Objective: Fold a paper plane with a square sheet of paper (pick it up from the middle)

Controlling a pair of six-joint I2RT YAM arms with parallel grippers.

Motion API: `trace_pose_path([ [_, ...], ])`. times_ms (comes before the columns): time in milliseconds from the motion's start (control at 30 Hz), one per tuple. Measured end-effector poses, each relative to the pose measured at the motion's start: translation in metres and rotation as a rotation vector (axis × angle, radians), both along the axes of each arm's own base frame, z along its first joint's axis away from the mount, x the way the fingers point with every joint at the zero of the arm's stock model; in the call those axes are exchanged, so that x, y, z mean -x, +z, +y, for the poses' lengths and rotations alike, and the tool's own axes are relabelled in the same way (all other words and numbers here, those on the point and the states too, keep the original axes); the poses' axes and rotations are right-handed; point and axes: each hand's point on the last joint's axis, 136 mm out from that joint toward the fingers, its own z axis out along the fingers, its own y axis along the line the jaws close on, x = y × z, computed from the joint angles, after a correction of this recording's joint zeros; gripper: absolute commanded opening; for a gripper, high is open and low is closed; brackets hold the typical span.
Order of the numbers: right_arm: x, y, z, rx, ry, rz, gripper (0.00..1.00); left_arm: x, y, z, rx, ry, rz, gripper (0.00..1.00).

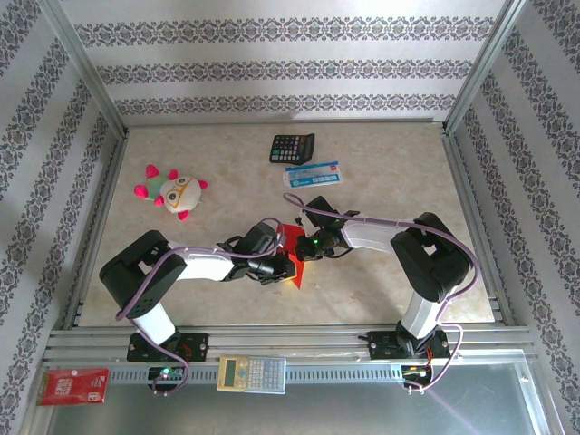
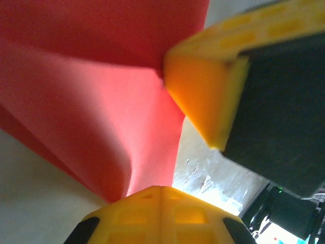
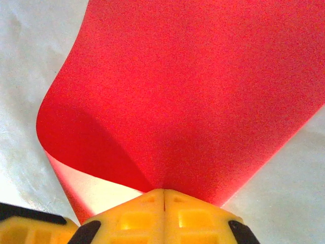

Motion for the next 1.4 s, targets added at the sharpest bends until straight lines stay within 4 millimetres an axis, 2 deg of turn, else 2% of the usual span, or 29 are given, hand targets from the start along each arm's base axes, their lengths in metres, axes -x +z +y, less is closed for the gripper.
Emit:
trace_pose_path([
  [167, 0.000, 0.000, 0.000, 0.000, 0.000, 0.000, 0.00, -0.013, 0.000, 0.008, 0.000, 0.036, -0.006, 0.05],
  [300, 0.000, 0.000, 0.000, 0.000, 0.000, 0.000, 0.00, -0.012, -0.009, 0.008, -0.010, 0.032, 0.008, 0.04],
  [500, 0.000, 0.000, 0.000, 0.000, 0.000, 0.000, 0.00, -0.012, -0.009, 0.008, -0.006, 0.030, 0.006, 0.05],
  [700, 0.000, 0.000, -0.001, -0.006, -0.002, 0.006, 0.00, -0.015, -0.001, 0.008, 0.003, 0.033, -0.005, 0.06],
  [867, 0.000, 0.000, -0.001, -0.007, -0.002, 0.007, 0.00, -0.025, 0.006, 0.007, 0.010, 0.039, -0.031, 0.05],
  [1133, 0.000, 0.000, 0.000, -0.008, -0.001, 0.008, 0.00, -0.023, -0.008, 0.011, -0.027, 0.036, -0.014, 0.03],
  [1400, 0.000, 0.001, 0.000, -0.007, -0.001, 0.010, 0.00, -0.023, -0.010, 0.012, -0.033, 0.020, -0.026, 0.00],
])
